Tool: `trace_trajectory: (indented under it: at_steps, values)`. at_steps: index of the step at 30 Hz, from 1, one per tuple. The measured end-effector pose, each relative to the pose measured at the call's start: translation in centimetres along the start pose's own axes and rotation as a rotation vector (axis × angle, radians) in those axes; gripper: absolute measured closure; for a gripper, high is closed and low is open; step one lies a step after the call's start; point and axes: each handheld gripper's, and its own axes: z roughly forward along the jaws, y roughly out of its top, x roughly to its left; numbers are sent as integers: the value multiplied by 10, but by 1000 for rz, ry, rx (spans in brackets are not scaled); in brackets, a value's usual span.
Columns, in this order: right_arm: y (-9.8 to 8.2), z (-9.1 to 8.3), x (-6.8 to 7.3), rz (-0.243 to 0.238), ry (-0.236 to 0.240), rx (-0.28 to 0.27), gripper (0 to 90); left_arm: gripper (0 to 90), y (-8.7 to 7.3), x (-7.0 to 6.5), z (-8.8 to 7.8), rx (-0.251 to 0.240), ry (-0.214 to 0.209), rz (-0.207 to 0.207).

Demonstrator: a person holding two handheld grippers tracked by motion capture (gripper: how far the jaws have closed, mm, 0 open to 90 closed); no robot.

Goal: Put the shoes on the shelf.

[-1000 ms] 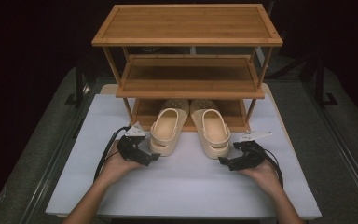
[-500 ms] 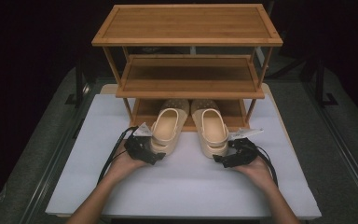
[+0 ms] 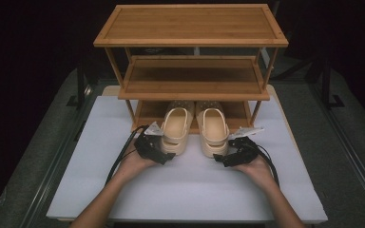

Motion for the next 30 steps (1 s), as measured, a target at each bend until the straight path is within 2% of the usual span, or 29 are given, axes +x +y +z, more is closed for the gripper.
trace_trajectory:
  at_steps: [9, 16, 22, 30]
  values:
    - [12, 12, 6, -18, 8, -5, 95, 0, 10, -8, 10, -9, -6, 15]
    - [15, 18, 9, -19, -5, -7, 93, 0, 13, -7, 13, -11, 3, 14]
    - [19, 20, 7, -14, -6, -5, 94, 1, 18, -1, 14, 11, 2, 27]
    - [33, 28, -5, -4, -10, 7, 94, 2, 27, 16, 20, -10, -7, 3]
